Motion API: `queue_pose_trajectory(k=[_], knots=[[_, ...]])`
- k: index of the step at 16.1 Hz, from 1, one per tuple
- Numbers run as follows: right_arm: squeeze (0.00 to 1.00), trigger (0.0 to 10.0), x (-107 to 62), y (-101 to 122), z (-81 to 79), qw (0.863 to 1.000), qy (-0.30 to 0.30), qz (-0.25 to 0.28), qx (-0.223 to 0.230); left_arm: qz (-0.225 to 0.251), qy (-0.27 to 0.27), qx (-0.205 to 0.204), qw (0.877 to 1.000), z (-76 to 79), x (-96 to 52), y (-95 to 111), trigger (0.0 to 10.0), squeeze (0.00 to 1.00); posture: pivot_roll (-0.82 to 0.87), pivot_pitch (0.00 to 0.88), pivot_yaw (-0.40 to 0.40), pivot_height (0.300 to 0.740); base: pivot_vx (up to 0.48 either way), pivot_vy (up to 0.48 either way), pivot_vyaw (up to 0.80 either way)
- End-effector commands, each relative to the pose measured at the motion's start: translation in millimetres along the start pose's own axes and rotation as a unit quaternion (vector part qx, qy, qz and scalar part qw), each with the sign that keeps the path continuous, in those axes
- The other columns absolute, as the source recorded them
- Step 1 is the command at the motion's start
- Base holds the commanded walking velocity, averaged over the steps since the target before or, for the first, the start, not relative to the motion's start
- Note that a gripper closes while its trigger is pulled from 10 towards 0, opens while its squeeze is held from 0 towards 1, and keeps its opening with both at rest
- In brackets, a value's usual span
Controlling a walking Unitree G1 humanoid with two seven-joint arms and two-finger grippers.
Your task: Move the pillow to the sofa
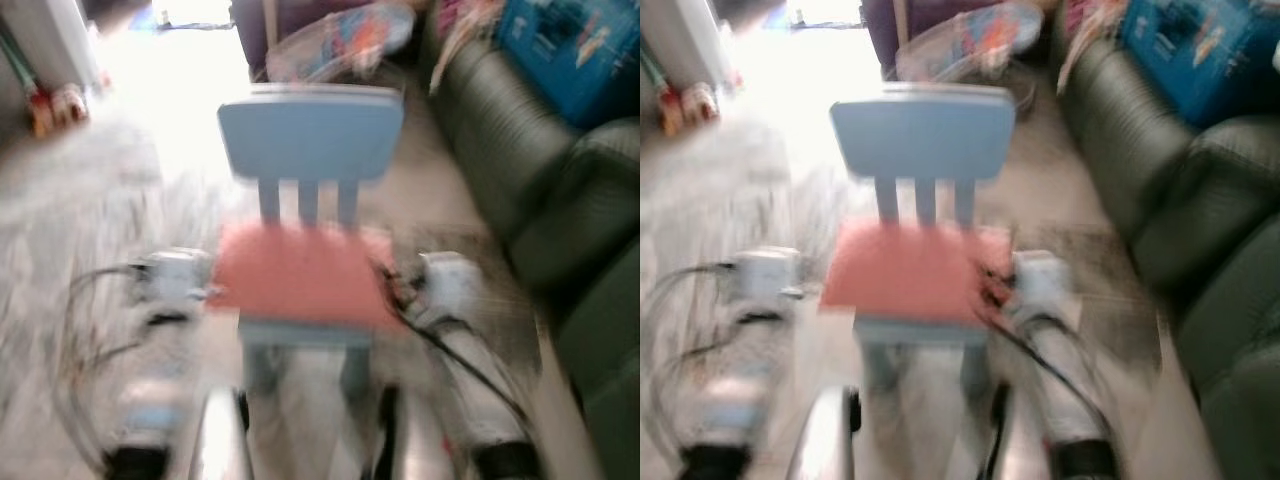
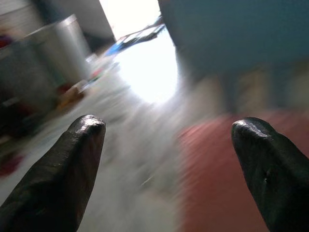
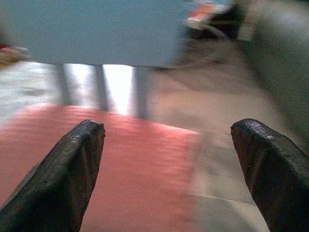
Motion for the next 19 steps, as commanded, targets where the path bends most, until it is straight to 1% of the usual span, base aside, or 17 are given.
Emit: queue_pose_trajectory(k=[1, 5, 8, 11, 12, 13, 14, 16, 18, 19], knots=[[0.0, 10.0, 5.7, 7, -14.6, 1.0, 0.015, 0.011, 0.011, -0.023, 0.014, 0.016, 1.0, -15.2, -3.6, -15, 10.0, 0.0, 0.04, 0.0, -0.038, 0.532, 0.0, 0.0, 0.0], [0.0, 10.0, 6.1, 6, -14.4, 1.0, 0.015, 0.008, 0.012, -0.026, 0.019, 0.017, 0.999, -15.9, -3.7, -16, 10.0, 0.0, 0.04, 0.0, -0.039, 0.532, 0.0, 0.0, 0.0], [0.0, 10.0, 6.1, 5, -18.0, 1.0, 0.028, 0.004, 0.013, -0.035, 0.023, 0.024, 0.999, -16.3, -3.8, -19, 10.0, 0.0, 0.04, 0.0, -0.043, 0.532, 0.0, 0.0, 0.0], [0.0, 10.0, 5.8, 7, -23.6, 0.999, 0.042, 0.001, 0.019, -0.061, 0.024, 0.038, 0.997, -18.0, -2.6, -29, 10.0, 0.0, 0.04, 0.0, -0.052, 0.497, 0.0, 0.0, 0.0], [0.0, 10.0, 7.3, 7, -23.8, 0.999, 0.043, -0.005, 0.019, -0.069, 0.032, 0.034, 0.997, -21.4, -0.6, -32, 10.0, 0.0, 0.04, 0.0, -0.061, 0.482, 0.0, 0.0, 0.0], [0.0, 10.0, 7.1, 7, -23.9, 0.999, 0.044, -0.006, 0.019, -0.069, 0.032, 0.033, 0.997, -22.1, -0.5, -32, 10.0, 0.0, 0.04, 0.0, -0.062, 0.477, 0.0, 0.0, 0.0], [0.0, 10.0, 9.2, 7, -23.6, 0.998, 0.049, -0.016, 0.021, -0.071, 0.044, 0.03, 0.996, -26.9, 2.8, -29, 10.0, 0.0, 0.04, 0.0, -0.07, 0.477, 0.0, 0.0, 0.0], [0.0, 10.0, 12.9, 11, -23.4, 0.998, 0.054, -0.019, 0.029, -0.068, 0.057, 0.027, 0.996, -33.5, 8.7, -24, 10.0, 0.0, 0.05, 0.0, -0.078, 0.477, 0.0, 0.0, 0.0], [0.0, 10.0, 17.4, 14, -26.2, 0.997, 0.058, -0.032, 0.05, -0.069, 0.069, 0.017, 0.995, -39.1, 18.1, -20, 10.0, 0.0, 0.05, 0.0, -0.094, 0.477, 0.0, 0.0, 0.0], [0.0, 10.0, 19.5, 13, -29.7, 0.996, 0.065, -0.042, 0.045, -0.078, 0.074, 0.022, 0.994, -41.8, 22.4, -21, 10.0, 0.0, 0.04, 0.014, -0.101, 0.477, 0.0, 0.0, 0.0]])
Point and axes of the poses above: a point about 5 cm out from each wrist's last joint towards the gripper, its own x axis pointing out of the wrist towards the gripper, its own y axis along the axis of the wrist's last joint, z = x × y, the point moved 6 cm from there along x, pointing out of the wrist towards the gripper
